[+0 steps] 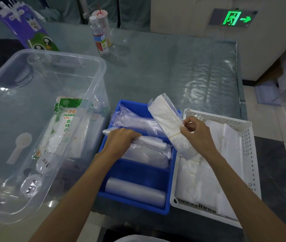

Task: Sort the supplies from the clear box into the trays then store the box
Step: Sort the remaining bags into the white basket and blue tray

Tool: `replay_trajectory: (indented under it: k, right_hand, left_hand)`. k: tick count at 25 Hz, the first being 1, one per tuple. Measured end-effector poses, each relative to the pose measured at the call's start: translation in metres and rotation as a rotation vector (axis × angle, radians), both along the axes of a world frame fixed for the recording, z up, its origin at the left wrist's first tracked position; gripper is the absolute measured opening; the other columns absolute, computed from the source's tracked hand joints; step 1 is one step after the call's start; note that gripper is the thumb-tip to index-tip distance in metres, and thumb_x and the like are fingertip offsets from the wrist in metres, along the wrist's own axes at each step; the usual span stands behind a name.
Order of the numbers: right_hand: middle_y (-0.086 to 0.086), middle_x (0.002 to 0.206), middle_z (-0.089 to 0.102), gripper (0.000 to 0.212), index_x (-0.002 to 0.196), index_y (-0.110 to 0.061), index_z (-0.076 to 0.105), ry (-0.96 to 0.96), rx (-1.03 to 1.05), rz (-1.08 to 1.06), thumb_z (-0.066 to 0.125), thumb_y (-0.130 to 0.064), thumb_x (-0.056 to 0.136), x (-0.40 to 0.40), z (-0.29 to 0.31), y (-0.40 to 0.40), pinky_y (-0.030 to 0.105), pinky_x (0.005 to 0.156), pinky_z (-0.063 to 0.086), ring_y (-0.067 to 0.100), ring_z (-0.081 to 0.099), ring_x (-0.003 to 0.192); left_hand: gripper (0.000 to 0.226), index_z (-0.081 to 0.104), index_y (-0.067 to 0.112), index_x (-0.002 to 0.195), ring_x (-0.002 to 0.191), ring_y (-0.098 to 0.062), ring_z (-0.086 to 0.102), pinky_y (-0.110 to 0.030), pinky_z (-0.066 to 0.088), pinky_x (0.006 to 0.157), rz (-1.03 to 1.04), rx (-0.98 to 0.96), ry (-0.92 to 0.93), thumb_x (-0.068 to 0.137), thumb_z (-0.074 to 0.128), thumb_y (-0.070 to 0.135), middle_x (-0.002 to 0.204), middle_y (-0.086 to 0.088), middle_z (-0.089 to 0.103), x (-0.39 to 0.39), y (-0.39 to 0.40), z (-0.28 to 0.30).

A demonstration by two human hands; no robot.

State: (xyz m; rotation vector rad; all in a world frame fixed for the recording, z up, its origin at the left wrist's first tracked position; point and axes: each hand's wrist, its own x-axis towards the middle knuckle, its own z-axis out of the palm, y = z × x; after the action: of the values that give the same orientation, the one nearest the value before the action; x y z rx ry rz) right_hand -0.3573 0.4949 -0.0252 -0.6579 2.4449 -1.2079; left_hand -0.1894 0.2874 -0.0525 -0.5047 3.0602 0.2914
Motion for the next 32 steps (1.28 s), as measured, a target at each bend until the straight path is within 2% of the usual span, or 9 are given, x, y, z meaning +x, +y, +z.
replay_trajectory:
  k: [1,3,7,12,15,19,24,27,32]
  right_hand:
    - [-0.003,0.084,0.066,0.010,0.092,-0.012,0.060,0.001,0.001,-0.007,0.066,-0.017,0.085,-0.001,0.000,0.001,0.006,0.064,0.040,0.006,0.064,0.078]
    - [-0.002,0.084,0.067,0.009,0.090,-0.012,0.060,0.012,0.011,-0.021,0.066,-0.017,0.085,-0.002,0.000,0.005,0.005,0.063,0.039,0.005,0.063,0.076]
    - [-0.002,0.084,0.068,0.009,0.089,-0.012,0.061,0.008,0.026,-0.039,0.067,-0.017,0.084,-0.003,-0.002,0.012,0.003,0.060,0.039,0.001,0.062,0.075]
    - [-0.003,0.082,0.068,0.009,0.087,-0.012,0.060,-0.002,0.029,-0.039,0.067,-0.016,0.083,-0.005,-0.005,0.019,0.010,0.063,0.043,0.004,0.063,0.075]
    - [-0.008,0.080,0.065,0.008,0.087,-0.014,0.060,-0.003,0.026,-0.019,0.067,-0.017,0.084,-0.007,-0.005,0.018,0.004,0.062,0.041,-0.002,0.062,0.073]
    - [-0.007,0.082,0.065,0.008,0.089,-0.014,0.059,0.014,0.020,0.050,0.065,-0.018,0.086,-0.010,0.001,0.006,0.005,0.063,0.043,0.004,0.063,0.075]
    - [-0.002,0.084,0.069,0.006,0.090,-0.017,0.061,0.068,0.049,0.229,0.064,-0.019,0.085,-0.012,0.006,-0.023,0.023,0.072,0.050,0.012,0.065,0.078]
    - [-0.001,0.087,0.070,0.007,0.091,-0.018,0.061,0.116,0.106,0.347,0.063,-0.017,0.084,-0.007,0.000,-0.046,0.028,0.074,0.054,0.013,0.066,0.079]
    - [-0.002,0.087,0.069,0.009,0.088,-0.025,0.058,0.080,0.170,0.460,0.064,-0.019,0.085,-0.002,-0.016,-0.072,0.023,0.070,0.048,0.007,0.062,0.076]
  left_hand:
    - [0.017,0.054,0.019,0.062,0.055,-0.019,0.052,-0.029,0.026,0.049,0.000,0.006,0.012,0.059,0.037,0.013,0.057,0.001,0.055,-0.004,0.002,0.004]
    - [0.014,0.056,0.019,0.062,0.055,-0.019,0.051,-0.028,0.027,0.050,-0.008,0.006,0.030,0.061,0.042,0.018,0.056,0.002,0.054,-0.012,0.005,0.010]
    - [0.025,0.068,0.023,0.076,0.064,-0.023,0.058,-0.029,0.029,0.055,0.005,0.020,0.008,0.071,0.043,0.026,0.066,0.000,0.064,-0.020,0.011,0.002]
    - [0.029,0.071,0.028,0.093,0.074,-0.024,0.061,-0.031,0.033,0.057,-0.002,0.041,-0.113,0.084,0.049,0.012,0.078,-0.001,0.068,-0.028,0.028,-0.027]
    - [0.025,0.066,0.021,0.080,0.066,-0.023,0.057,-0.036,0.037,0.056,-0.010,0.068,-0.196,0.083,0.047,0.005,0.072,-0.002,0.064,-0.028,0.026,-0.032]
    - [0.027,0.063,0.019,0.072,0.057,-0.018,0.043,-0.031,0.026,0.052,-0.061,0.078,-0.281,0.080,0.048,-0.002,0.062,0.000,0.052,-0.022,0.017,-0.029]
    - [0.029,0.067,0.022,0.078,0.067,-0.019,0.057,-0.039,0.046,0.065,-0.088,0.103,-0.217,0.081,0.048,0.000,0.071,0.001,0.065,-0.012,0.015,-0.027]
    - [0.032,0.069,0.025,0.087,0.074,-0.021,0.061,-0.038,0.049,0.065,-0.069,0.074,-0.148,0.082,0.048,0.001,0.080,0.002,0.068,-0.006,0.017,-0.029]
    - [0.030,0.072,0.027,0.089,0.075,-0.021,0.067,-0.035,0.049,0.053,-0.075,0.076,0.021,0.079,0.055,0.003,0.085,0.004,0.073,0.003,0.017,-0.036]
